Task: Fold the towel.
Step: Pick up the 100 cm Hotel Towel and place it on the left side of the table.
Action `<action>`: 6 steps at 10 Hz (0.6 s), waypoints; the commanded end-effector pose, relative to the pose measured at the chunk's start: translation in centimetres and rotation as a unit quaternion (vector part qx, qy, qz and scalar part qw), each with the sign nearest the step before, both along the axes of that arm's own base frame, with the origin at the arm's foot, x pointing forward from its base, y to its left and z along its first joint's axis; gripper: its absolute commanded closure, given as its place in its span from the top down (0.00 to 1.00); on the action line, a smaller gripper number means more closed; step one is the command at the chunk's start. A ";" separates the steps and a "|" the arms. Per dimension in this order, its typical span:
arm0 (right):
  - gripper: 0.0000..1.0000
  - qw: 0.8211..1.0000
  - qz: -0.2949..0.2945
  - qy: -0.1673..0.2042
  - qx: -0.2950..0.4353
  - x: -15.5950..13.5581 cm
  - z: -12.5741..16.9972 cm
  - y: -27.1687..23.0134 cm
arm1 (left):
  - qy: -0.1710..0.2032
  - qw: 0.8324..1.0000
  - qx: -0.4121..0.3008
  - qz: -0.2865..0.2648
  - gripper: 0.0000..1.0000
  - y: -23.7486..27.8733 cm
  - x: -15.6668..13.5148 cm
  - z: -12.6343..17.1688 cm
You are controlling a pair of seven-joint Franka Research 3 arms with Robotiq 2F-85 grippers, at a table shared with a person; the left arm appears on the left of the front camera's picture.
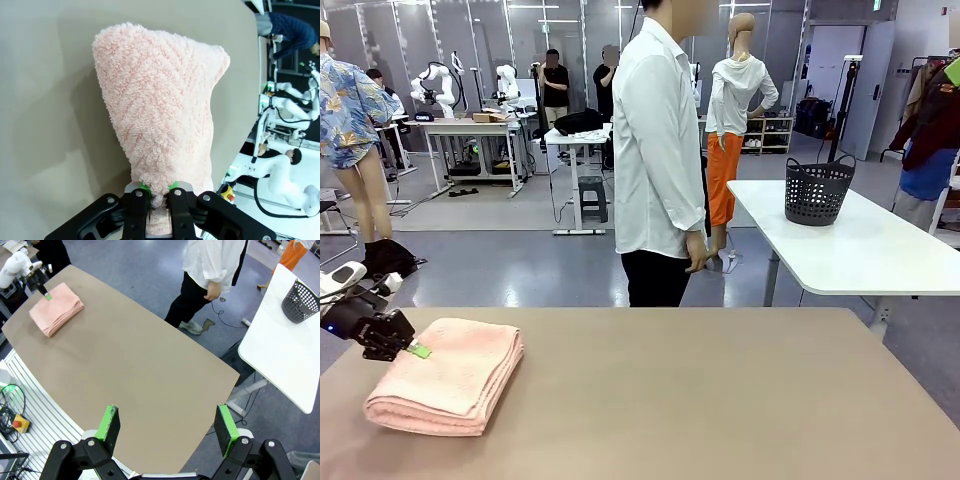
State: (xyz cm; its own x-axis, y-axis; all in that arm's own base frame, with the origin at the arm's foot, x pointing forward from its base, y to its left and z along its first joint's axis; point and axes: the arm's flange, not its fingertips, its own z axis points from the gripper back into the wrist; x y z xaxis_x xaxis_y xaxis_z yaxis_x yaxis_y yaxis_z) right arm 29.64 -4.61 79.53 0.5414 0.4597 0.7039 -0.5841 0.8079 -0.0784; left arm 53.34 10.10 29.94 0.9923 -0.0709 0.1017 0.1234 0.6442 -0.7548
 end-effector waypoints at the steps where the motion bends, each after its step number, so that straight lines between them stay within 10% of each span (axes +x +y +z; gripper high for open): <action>1: 0.95 1.000 0.000 0.000 -0.001 -0.1 0.1 0.0 | 0.019 1.000 0.004 0.018 0.00 2.8 0.8 0.1; 6: 0.95 1.000 0.000 0.000 -0.001 -0.1 0.1 0.0 | 0.035 0.998 0.021 0.045 0.00 5.8 -1.0 1.1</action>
State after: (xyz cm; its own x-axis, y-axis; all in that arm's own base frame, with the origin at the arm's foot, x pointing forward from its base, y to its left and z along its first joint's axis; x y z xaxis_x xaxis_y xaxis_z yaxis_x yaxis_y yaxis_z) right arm 29.64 -4.61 79.53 0.5414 0.4597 0.7039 -0.5841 0.8079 -0.0783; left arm 52.39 16.07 29.80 0.9988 -0.0050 0.0495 0.0392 0.6932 -0.7197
